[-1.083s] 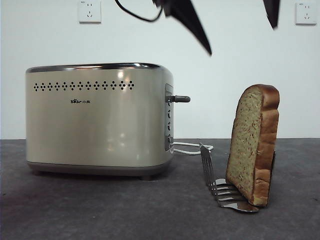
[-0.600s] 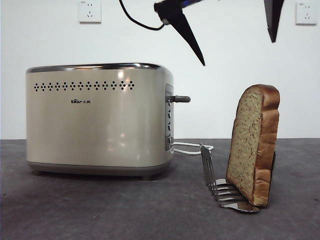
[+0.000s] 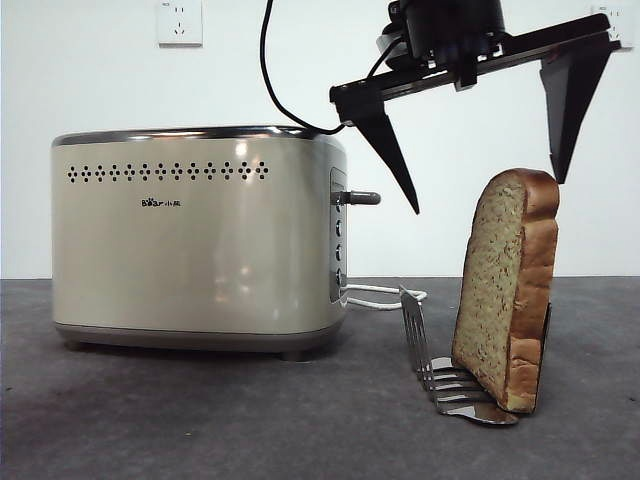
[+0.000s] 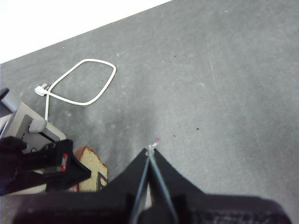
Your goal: Pick up a slice of bread from the rack,put the bread on the toaster,press the button
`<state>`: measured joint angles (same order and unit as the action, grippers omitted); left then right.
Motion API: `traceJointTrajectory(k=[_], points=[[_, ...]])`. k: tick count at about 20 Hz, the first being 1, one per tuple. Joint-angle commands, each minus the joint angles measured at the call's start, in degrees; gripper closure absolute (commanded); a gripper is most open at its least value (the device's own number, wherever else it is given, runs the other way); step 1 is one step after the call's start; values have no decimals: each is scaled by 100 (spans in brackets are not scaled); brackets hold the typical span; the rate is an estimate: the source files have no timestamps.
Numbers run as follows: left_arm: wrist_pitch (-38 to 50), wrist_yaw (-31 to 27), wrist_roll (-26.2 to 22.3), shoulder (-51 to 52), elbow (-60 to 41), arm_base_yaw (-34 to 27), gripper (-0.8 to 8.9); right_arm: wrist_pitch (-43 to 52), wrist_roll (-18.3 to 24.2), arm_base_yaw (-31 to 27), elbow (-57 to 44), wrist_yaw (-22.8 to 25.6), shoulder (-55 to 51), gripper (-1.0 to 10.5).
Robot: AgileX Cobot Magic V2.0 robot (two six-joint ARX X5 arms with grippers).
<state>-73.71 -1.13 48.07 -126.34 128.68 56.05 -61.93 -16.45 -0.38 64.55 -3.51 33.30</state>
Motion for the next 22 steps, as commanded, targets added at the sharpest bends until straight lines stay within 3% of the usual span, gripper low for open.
traceJointTrajectory(k=[1,3,8,11,15,17,19,22], points=[[-63,-33,31,-37,9,-55,222,11,70,0,11,-15,-9,946],[-120,-37,2,-39,9,-77,311,7,70,0,11,-15,-9,946],[-166,-37,-125,-166,9,-90,374,-72,70,0,11,-15,-9,946],[-149,-37,-146,-205,9,-90,575,-166,173,0,11,-11,-9,946],[-28,-59,-184,-210,9,-114,615,-284,177,0,11,7,-9,946],[-57,-184,-225,-210,9,-125,702,-310,177,0,11,7,-9,946],[-55,-190,-225,-210,9,-122,703,-334,177,0,11,7,-9,946],[-59,-188,-299,-210,9,-105,824,-398,177,0,11,7,-9,946]])
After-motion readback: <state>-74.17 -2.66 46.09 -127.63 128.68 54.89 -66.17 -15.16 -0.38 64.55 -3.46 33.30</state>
